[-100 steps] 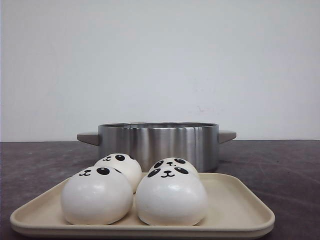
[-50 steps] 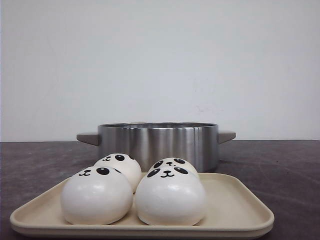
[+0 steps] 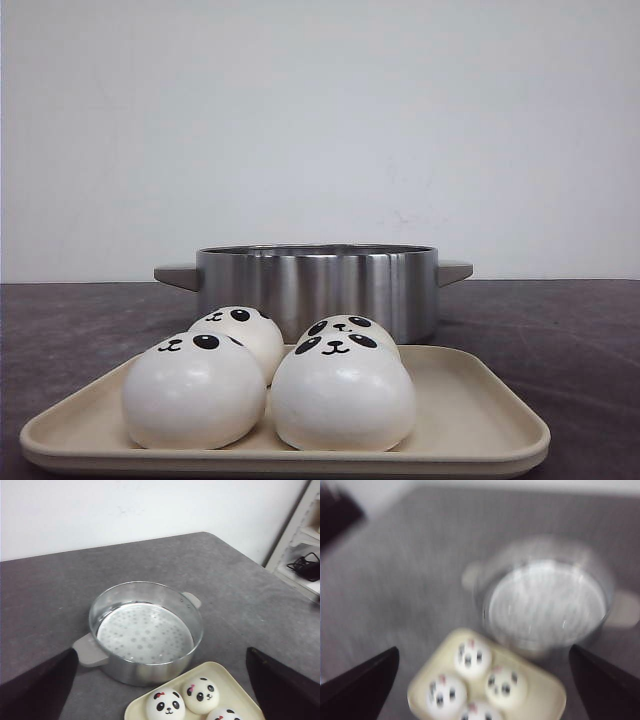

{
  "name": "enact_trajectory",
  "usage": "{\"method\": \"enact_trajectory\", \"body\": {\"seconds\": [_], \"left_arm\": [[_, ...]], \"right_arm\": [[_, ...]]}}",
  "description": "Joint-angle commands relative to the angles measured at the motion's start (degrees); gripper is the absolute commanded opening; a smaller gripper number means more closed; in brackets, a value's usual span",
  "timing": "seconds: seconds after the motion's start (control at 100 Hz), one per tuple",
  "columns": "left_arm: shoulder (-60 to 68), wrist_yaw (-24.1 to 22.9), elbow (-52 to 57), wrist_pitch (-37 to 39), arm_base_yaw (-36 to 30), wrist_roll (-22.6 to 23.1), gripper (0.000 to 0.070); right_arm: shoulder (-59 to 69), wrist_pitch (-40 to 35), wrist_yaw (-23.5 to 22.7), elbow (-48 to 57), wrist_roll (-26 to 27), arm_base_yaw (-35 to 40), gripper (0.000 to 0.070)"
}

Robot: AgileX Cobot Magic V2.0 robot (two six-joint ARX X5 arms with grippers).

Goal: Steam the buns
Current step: 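Lower the right gripper onto the farther panda bun and close it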

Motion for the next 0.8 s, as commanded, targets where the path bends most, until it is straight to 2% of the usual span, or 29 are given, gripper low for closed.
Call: {"method": "enact_trajectory", "body": {"seconds": [0.0,0.06,0.21,0.37,0.44,0.65,0.71,0.79], "left_arm": [[0.3,-0.1,1.0,0.4,-1.0,0.8,0.07],[0.3,-0.2,0.9,0.3,-1.7,0.8,0.07],[0.2,-0.2,1.0,-0.3,-3.0,0.7,0.07],[0.2,-0.1,1.0,-0.6,-3.8,0.7,0.07],[0.0,-0.1,1.0,-0.8,-4.0,0.7,0.07],[-0.7,-0.1,1.0,-1.9,-4.4,0.7,0.07],[-0.7,-0.2,1.0,-1.7,-4.5,0.7,0.07],[-0.7,-0.2,1.0,-1.6,-4.5,0.7,0.07]], "right_arm": [[3.9,-2.3,0.1,3.4,1.7,1.0,0.0651],[8.4,-6.1,-1.6,5.7,2.2,1.0,0.0622],[18.6,-12.1,-4.6,10.5,2.3,0.9,0.0622],[26.3,-13.6,-15.2,11.5,5.0,-1.6,0.0622],[29.2,-15.5,-17.2,11.5,5.6,-2.7,0.0622],[33.7,-15.4,-14.7,11.5,4.6,-4.3,0.0601],[34.6,-14.5,-14.3,11.5,4.6,-4.7,0.0553],[36.2,-13.6,-14.3,11.5,4.6,-5.0,0.0452]]}}
